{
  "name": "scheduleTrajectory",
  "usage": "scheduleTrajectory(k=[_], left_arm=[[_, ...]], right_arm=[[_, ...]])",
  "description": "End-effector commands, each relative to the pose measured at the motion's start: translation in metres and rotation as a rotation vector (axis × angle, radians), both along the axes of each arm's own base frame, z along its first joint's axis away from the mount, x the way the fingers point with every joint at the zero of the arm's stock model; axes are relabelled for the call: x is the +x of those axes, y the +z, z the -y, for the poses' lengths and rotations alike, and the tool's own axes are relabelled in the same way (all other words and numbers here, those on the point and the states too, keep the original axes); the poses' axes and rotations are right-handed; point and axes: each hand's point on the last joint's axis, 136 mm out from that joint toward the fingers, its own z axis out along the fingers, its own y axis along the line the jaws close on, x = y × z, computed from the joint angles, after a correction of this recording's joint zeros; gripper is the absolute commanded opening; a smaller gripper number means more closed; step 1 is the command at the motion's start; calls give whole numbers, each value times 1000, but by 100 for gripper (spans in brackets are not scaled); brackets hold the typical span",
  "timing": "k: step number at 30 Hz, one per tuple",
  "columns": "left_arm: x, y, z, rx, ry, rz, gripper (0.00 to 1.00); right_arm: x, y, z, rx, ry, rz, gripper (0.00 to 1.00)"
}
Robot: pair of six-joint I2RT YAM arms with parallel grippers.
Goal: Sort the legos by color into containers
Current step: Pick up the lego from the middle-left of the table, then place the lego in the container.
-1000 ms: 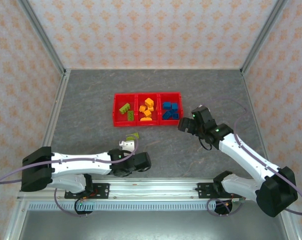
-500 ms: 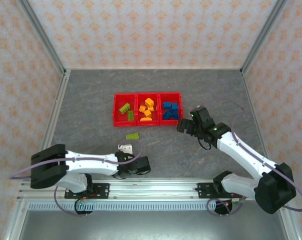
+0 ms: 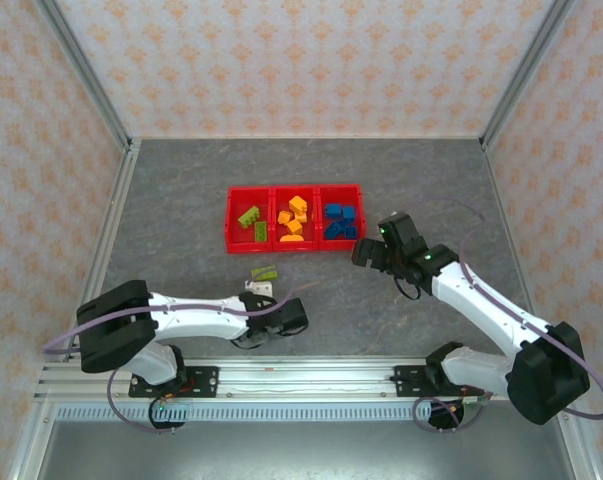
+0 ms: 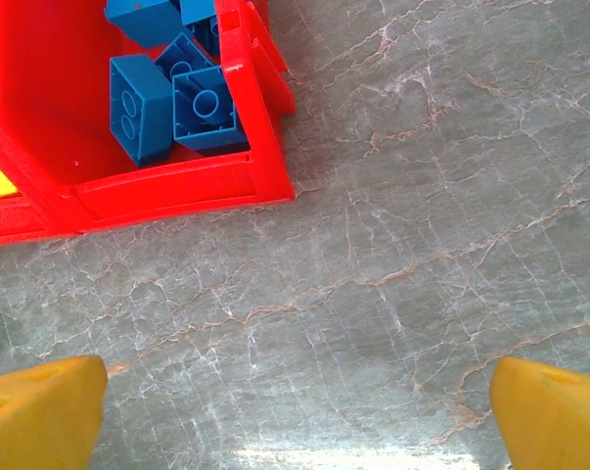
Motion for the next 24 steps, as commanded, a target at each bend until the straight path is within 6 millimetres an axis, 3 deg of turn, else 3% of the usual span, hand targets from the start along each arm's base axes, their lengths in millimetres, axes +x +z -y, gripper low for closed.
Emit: scheduleTrajectory(k=[1, 5, 9, 14, 19, 24], left_arm=[[13, 12, -7, 6, -10, 64, 32], [25, 40, -3, -6, -19, 132, 12], [42, 84, 6, -47, -40, 250, 3], [76, 148, 16, -121, -53, 438, 1], [126, 202, 11, -28, -59, 525, 1], [184, 223, 5, 33, -89, 506, 2]], right_arm=[[6, 8, 1, -13, 2, 17, 100], [10, 13, -2, -2, 3, 24, 100], [14, 20, -7, 20, 7, 41, 100], [21, 31, -7, 14, -2, 57, 100], [20, 32, -2, -1, -25, 53, 100], [13, 32, 9, -32, -51, 62, 100]])
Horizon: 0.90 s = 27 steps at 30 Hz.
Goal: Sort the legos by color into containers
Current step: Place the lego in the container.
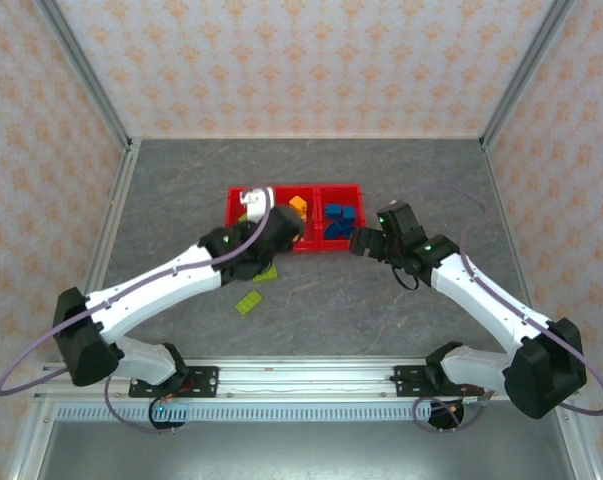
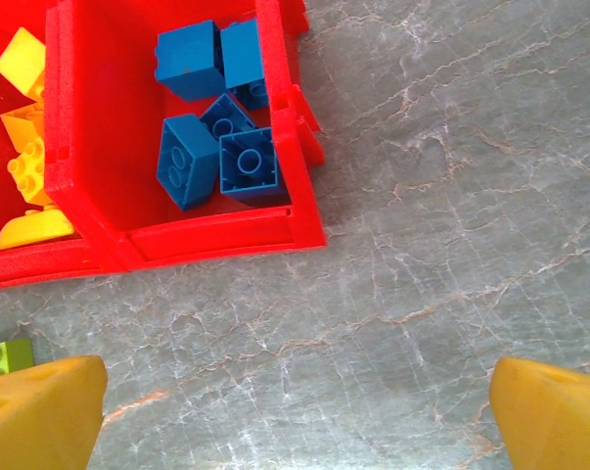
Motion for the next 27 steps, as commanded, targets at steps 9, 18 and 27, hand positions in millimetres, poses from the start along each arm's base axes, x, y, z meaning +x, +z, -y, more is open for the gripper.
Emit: scheduleTrajectory(k=[9, 18, 27], left_arm=[[124, -54, -1, 224, -69, -193, 1], [149, -106, 17, 215, -74, -295, 2], [143, -65, 9, 141, -31, -189, 64]], right_arm=[[-8, 28, 28, -31, -85, 117, 100], [-14, 27, 40, -85, -89, 123, 100], [-16, 26, 41, -98, -79, 123, 100]])
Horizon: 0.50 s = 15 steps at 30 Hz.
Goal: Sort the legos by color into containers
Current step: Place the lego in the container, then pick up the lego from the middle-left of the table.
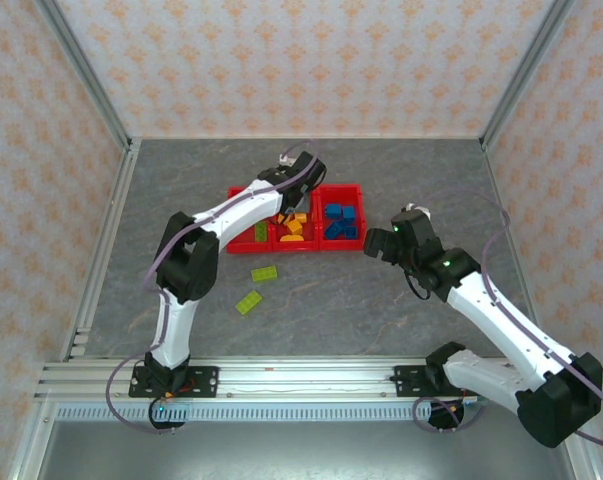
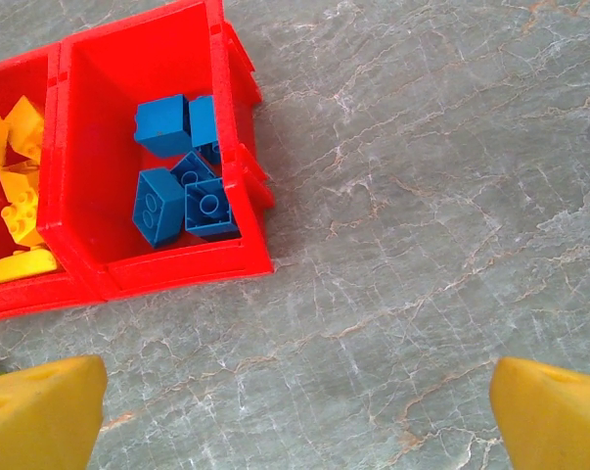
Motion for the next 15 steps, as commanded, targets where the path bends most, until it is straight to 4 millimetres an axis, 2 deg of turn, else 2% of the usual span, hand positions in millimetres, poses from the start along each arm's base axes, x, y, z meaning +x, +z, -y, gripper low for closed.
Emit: scheduleTrajectory(k=[1, 2, 3, 5, 7, 8, 11, 15], left_arm=[[-2, 56, -9, -59, 28, 120, 67], [-4, 62, -10, -65, 25, 137, 71], [-10, 88, -13, -88, 18, 185, 74], [-19, 111, -19, -83, 0, 222, 81], [-34, 125, -29, -65, -2, 251, 99], [-43, 126, -33, -64, -11, 250, 99], [-76, 115, -44, -76, -33, 218, 99], [-133, 74, -49, -125, -78, 127, 99]], right_arm=[[-4, -3, 10, -42, -16, -4, 100], [-4, -3, 10, -41, -17, -4, 100], [-4, -2, 10, -40, -17, -3, 100], [-4, -2, 9, -36, -15, -4, 100], [-3, 1, 8, -29, -12, 0, 100], [-3, 1, 7, -25, -12, 2, 100], [-1, 1, 4, -13, -5, 2, 100], [3, -1, -4, 12, 11, -4, 100]])
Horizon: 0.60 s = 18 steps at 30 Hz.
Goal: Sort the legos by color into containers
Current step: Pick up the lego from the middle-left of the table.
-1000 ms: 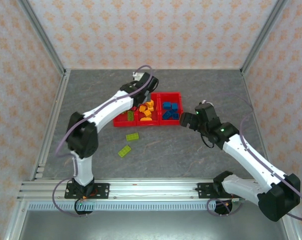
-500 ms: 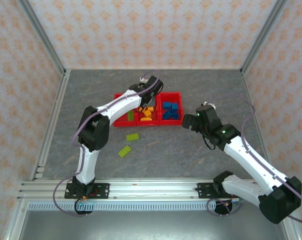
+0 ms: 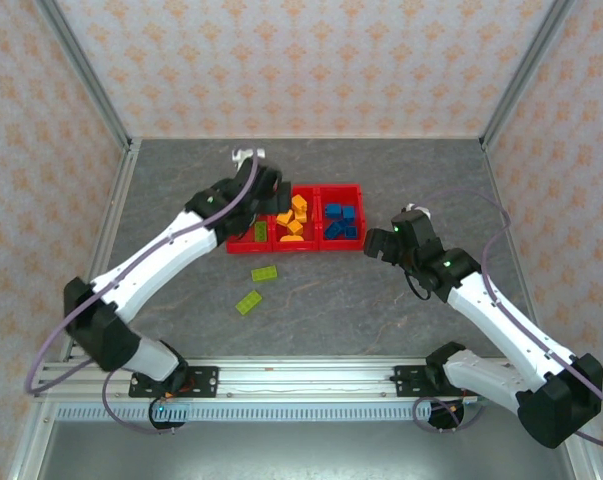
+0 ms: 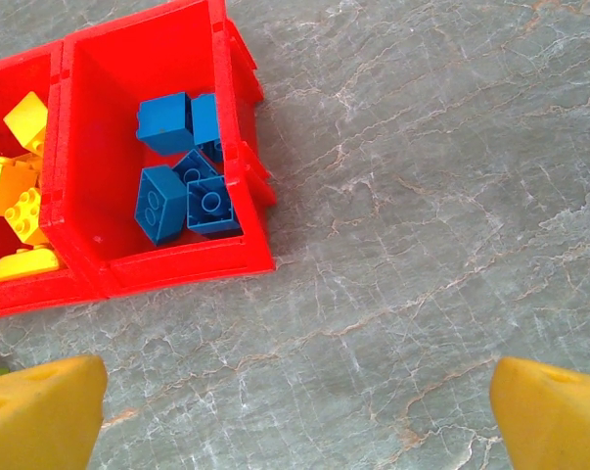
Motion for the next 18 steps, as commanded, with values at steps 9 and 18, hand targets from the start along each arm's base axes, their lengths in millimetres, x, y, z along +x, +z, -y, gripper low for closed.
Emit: scheduleTrajectory(k=[9, 18], left_arm=[[-122, -143, -20, -52, 5, -290, 99], [-148, -210, -20, 49, -63, -477, 93]], right_arm=[[10, -10, -21, 63, 45, -41, 100], [2, -9, -12, 47, 25, -39, 100]])
